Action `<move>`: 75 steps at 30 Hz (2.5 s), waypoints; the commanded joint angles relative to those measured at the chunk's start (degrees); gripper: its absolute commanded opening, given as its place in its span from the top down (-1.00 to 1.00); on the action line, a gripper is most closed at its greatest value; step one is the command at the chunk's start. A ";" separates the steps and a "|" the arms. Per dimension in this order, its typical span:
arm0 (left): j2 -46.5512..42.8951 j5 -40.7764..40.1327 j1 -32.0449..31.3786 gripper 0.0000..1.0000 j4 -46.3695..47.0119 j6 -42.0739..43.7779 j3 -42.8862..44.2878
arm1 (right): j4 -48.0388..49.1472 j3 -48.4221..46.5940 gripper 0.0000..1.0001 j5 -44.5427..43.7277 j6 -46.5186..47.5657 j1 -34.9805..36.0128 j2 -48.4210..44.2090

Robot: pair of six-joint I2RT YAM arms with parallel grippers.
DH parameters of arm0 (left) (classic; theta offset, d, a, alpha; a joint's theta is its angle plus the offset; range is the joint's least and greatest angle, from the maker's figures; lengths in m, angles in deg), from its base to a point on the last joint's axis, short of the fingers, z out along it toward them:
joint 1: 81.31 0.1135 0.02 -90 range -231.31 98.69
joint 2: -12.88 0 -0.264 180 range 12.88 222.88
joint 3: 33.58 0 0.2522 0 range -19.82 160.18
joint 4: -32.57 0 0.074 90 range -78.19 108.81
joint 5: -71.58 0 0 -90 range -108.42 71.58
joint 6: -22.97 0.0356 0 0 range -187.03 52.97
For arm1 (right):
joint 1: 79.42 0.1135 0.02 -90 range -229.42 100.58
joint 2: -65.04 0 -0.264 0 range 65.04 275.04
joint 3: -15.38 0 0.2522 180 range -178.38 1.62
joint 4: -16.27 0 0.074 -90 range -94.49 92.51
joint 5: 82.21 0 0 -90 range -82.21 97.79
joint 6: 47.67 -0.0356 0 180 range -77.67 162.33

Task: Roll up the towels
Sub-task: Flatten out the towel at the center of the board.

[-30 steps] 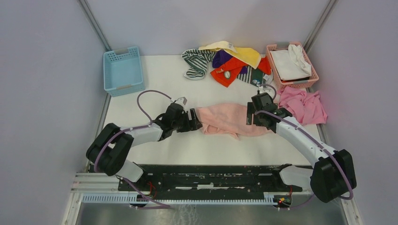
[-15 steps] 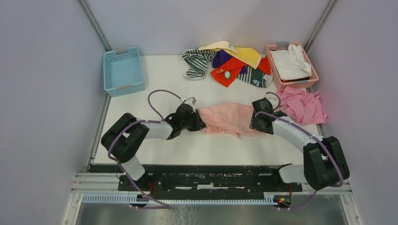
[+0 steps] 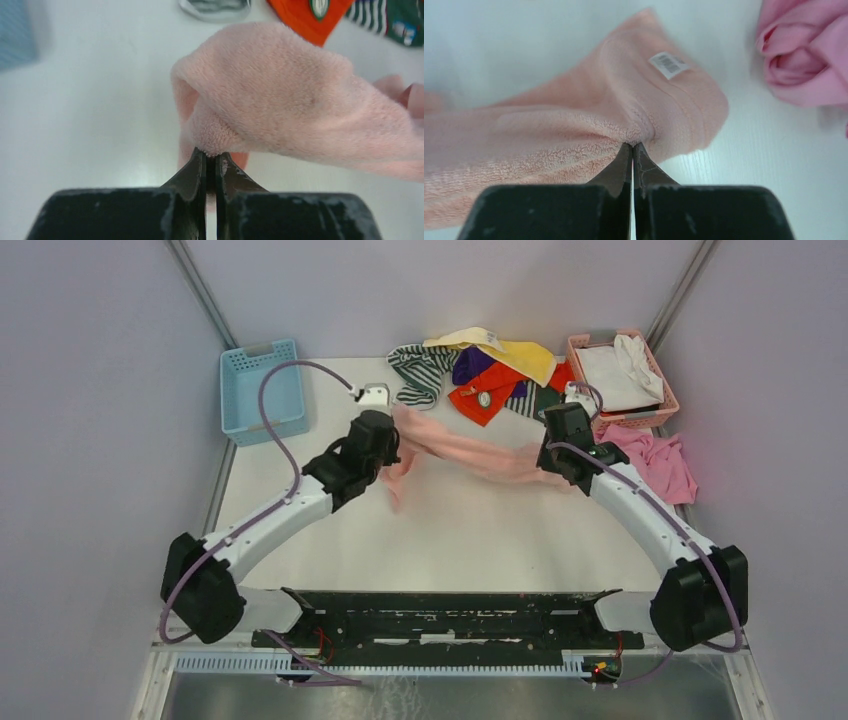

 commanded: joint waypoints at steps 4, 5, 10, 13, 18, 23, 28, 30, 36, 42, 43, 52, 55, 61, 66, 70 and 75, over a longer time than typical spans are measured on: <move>-8.91 -18.37 0.37 0.82 -23.14 12.02 13.40 | -6.97 -9.39 0.84 -4.08 4.78 -0.13 -7.06; -9.54 -18.17 0.38 0.67 -24.39 11.34 12.88 | -6.98 -9.42 0.72 -3.85 5.09 -0.06 -7.10; -13.35 -15.99 0.36 -0.13 -22.57 6.53 3.82 | -7.32 -7.70 0.08 -4.63 5.69 -0.10 -5.34; -15.71 -15.60 0.57 -0.37 -20.47 3.95 -0.79 | -7.06 -6.18 -0.14 -2.67 6.06 -0.13 -4.65; -21.17 -9.23 6.87 -0.55 -17.30 0.86 -6.64 | -4.27 -2.26 -0.32 8.99 7.82 -0.06 -4.08; -24.40 8.06 24.41 -0.61 -14.39 -1.11 -11.08 | 0.99 1.45 -0.35 18.96 7.08 1.23 0.38; -23.93 16.12 37.19 -0.68 -10.53 -5.76 -15.24 | 4.55 0.08 -0.38 19.89 6.04 8.09 7.18; -22.74 19.15 40.22 -0.68 -8.74 -6.91 -16.42 | 6.80 -1.82 -0.38 20.53 5.60 11.02 10.41; -17.22 22.24 41.99 -0.68 -8.26 -6.42 -14.84 | 10.25 -6.05 -0.42 20.74 3.58 12.99 21.95; -17.46 21.31 43.12 -0.74 -8.04 -7.62 -16.00 | 13.54 -3.77 -0.44 18.57 -2.06 2.19 26.85; -17.26 21.67 43.70 -0.75 -7.78 -8.01 -16.30 | 14.44 -3.08 -0.45 18.42 -3.18 0.03 26.88; -16.84 20.11 48.56 -0.75 -9.79 -9.82 -17.55 | 14.69 -5.18 -0.49 16.65 -2.76 -5.79 22.12; -16.84 19.32 48.56 -0.68 -12.01 -10.17 -18.84 | 14.50 -2.97 -0.52 18.02 -1.90 -5.33 18.49; -14.15 18.54 48.55 -0.40 -14.34 -12.89 -20.79 | 14.57 2.89 -0.59 18.31 -0.14 -1.54 12.19; -7.99 16.57 48.27 -0.14 -17.07 -10.60 -17.46 | 15.50 5.03 -0.63 16.51 1.15 2.29 11.00; -5.60 11.74 44.72 -0.03 -19.38 -9.94 -15.69 | 16.81 6.20 -0.64 16.52 1.10 2.65 10.46; -2.55 5.70 39.93 -0.01 -20.90 -9.70 -14.24 | 18.21 7.42 -0.65 17.28 0.77 2.63 9.22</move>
